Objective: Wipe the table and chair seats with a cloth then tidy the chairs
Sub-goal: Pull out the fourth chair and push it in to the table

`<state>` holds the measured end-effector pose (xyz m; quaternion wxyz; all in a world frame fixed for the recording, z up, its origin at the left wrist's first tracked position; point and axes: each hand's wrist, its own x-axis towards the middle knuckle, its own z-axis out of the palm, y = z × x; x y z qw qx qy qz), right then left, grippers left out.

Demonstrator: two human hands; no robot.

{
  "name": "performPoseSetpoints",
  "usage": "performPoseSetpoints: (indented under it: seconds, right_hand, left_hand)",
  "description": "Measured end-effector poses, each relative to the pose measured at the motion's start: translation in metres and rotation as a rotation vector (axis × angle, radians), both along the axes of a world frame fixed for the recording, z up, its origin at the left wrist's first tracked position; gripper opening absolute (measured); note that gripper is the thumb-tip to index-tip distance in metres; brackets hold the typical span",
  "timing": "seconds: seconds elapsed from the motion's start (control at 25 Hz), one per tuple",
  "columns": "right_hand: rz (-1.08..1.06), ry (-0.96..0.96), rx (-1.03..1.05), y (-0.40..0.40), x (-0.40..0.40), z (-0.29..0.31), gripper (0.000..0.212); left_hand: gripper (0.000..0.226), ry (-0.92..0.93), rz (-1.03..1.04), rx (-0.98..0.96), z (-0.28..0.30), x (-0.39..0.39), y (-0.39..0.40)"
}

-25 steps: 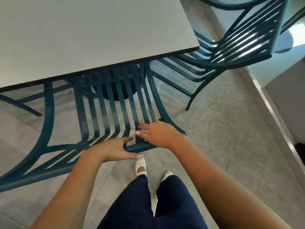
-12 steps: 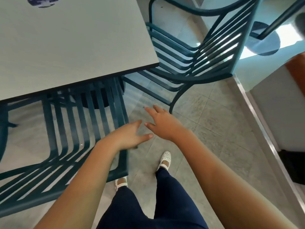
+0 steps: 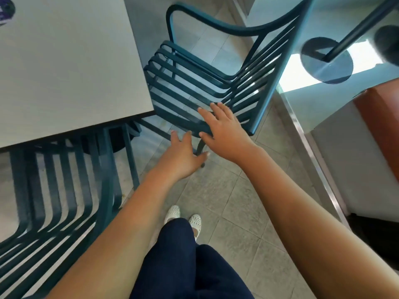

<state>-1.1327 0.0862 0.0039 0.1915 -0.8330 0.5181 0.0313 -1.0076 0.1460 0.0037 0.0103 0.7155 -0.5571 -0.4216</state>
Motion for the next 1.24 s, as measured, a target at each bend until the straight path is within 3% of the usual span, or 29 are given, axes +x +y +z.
performPoseSetpoints:
  seconds: [0.28, 0.6, 1.0, 1.12, 1.24]
  right_hand:
    - [-0.022, 0.04, -0.064, -0.1, -0.049, 0.017, 0.061]
    - [-0.002, 0.202, -0.048, -0.226, -0.102, 0.007, 0.047]
    - [0.057, 0.194, 0.064, -0.311, -0.136, 0.001, 0.036]
    - [0.2, 0.254, 0.039, -0.334, -0.154, -0.002, 0.038]
    - [0.394, 0.356, 0.032, -0.345, -0.165, -0.009, 0.052]
  left_hand:
    - [0.093, 0.081, 0.059, 0.021, -0.005, -0.051, -0.086]
    - [0.105, 0.276, -0.006, 0.211, -0.012, -0.105, -0.177]
    - [0.093, 0.459, 0.203, 0.217, -0.015, -0.165, -0.254]
    - [0.098, 0.393, 0.209, 0.249, -0.025, -0.178, -0.261]
    - [0.098, 0.179, 0.254, 0.253, -0.033, -0.189, -0.263]
